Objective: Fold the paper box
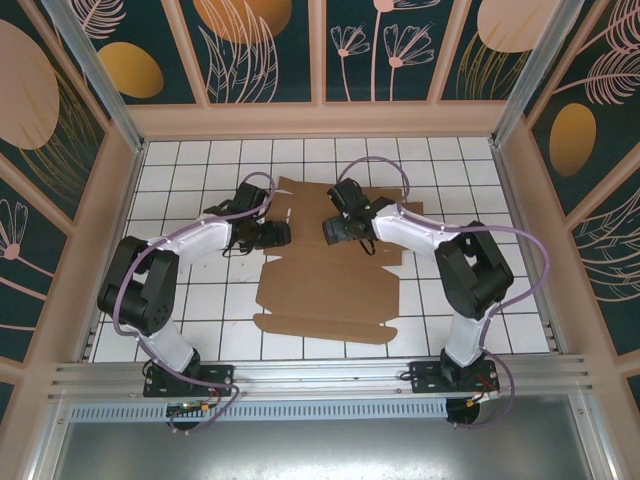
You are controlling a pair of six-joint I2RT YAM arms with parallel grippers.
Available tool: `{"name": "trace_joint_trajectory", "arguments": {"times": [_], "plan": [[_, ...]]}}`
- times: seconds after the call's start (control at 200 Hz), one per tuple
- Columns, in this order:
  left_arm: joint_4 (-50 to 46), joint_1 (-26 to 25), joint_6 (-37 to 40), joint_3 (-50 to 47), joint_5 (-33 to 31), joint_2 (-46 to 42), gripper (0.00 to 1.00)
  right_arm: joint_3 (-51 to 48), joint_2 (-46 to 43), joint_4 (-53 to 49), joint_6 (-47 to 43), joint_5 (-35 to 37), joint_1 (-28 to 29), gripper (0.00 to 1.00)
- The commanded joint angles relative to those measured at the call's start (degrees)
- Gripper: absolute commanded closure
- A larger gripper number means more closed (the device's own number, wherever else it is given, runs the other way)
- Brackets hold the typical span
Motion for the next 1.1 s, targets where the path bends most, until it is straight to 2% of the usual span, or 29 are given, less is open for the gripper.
{"name": "trace_joint_trajectory", "arguments": {"times": [0.0, 0.345, 0.53, 0.706, 0.861, 1.096], "plan": [[1.6, 0.3, -0.2, -1.0, 1.7, 0.6, 0.19, -6.7, -1.2, -0.9, 2.6, -2.2, 1.0, 0.12], [-0.6, 0.5, 3.0, 2.5, -1.3, 7.4, 0.17, -12.3, 3.9, 3.2, 3.1, -1.8, 2.2, 0.13], [0.1, 0.6, 4.6, 4.4, 1.6, 10.5, 0.17, -12.6, 5.8, 3.5, 2.3, -2.4, 2.2, 0.15], [-0.5, 0.6, 5.9, 4.7, 0.2, 12.3, 0.17, -12.7, 5.9, 3.8, 2.1, -3.3, 2.3, 0.16], [1.9, 0.5, 6.0, 4.2, 4.9, 11.8, 0.18, -12.7, 6.8, 4.1, 1.9, -4.2, 2.5, 0.18], [8.3, 0.9, 5.5, 2.4, 18.3, 5.9, 0.25, -12.4, 7.5, 4.2, 1.7, -4.5, 2.4, 0.19]]}}
